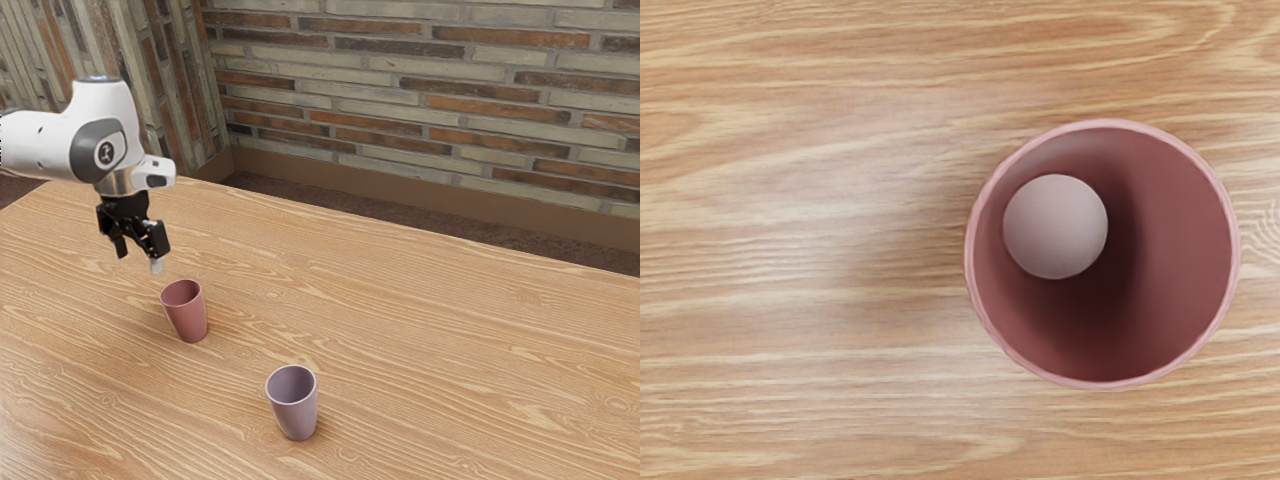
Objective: Place the left cup onto the right cup
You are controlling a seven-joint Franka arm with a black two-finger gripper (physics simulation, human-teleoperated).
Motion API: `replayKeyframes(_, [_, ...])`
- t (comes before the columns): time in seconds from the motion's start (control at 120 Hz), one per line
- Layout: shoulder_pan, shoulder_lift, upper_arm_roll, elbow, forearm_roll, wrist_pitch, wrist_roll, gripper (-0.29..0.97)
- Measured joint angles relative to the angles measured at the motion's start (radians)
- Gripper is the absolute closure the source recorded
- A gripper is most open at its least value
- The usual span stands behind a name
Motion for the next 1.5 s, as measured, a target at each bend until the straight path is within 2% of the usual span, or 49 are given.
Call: replayKeyframes(1.5, [0.015, 0.116, -0.002, 0.020, 0.003, 0.078, 0.003, 0.00])
